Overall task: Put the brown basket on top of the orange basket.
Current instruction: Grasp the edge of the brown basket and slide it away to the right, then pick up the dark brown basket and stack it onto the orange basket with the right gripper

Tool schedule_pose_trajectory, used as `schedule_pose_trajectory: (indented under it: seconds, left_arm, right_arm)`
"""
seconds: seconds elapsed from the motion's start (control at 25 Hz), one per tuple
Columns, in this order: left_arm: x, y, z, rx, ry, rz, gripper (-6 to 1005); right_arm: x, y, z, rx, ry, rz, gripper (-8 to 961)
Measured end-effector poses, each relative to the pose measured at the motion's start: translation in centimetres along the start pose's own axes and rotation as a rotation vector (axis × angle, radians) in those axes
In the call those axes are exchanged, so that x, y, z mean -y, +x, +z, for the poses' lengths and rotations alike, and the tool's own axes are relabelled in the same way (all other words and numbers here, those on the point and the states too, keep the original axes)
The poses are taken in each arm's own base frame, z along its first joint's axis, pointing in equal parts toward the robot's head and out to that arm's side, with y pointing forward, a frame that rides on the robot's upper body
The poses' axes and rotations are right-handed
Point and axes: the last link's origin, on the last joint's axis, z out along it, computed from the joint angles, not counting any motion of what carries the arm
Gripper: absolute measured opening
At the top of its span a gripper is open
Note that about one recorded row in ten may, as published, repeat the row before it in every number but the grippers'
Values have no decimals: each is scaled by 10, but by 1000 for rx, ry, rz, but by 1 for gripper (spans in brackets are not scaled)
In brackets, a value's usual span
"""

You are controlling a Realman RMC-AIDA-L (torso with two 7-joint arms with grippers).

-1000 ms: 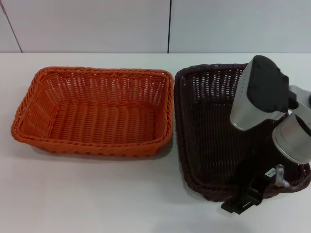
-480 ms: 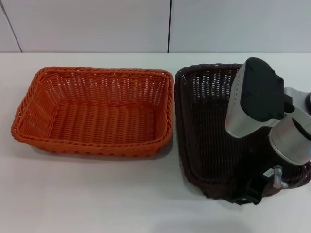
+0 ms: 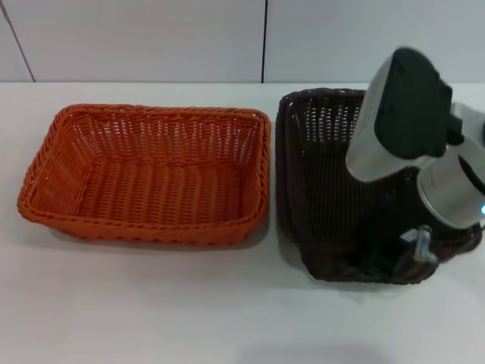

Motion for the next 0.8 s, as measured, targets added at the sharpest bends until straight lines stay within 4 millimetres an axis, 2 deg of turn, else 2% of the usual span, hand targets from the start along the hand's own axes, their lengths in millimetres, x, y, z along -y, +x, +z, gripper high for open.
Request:
schedule_pose_trajectory:
  seconds: [0.36, 0.6, 0.8]
  left_arm:
    - [-1, 0, 1, 1, -3, 0, 798]
    - [-2, -3, 0, 9, -6, 2, 798]
    - [-1, -5, 1, 18, -11, -15, 798]
  right_arm:
    - [-13, -32, -38, 95, 212, -99, 156]
    - [-20, -44, -50, 129, 285, -159, 144]
    - [-23, -58, -46, 138, 380, -284, 148]
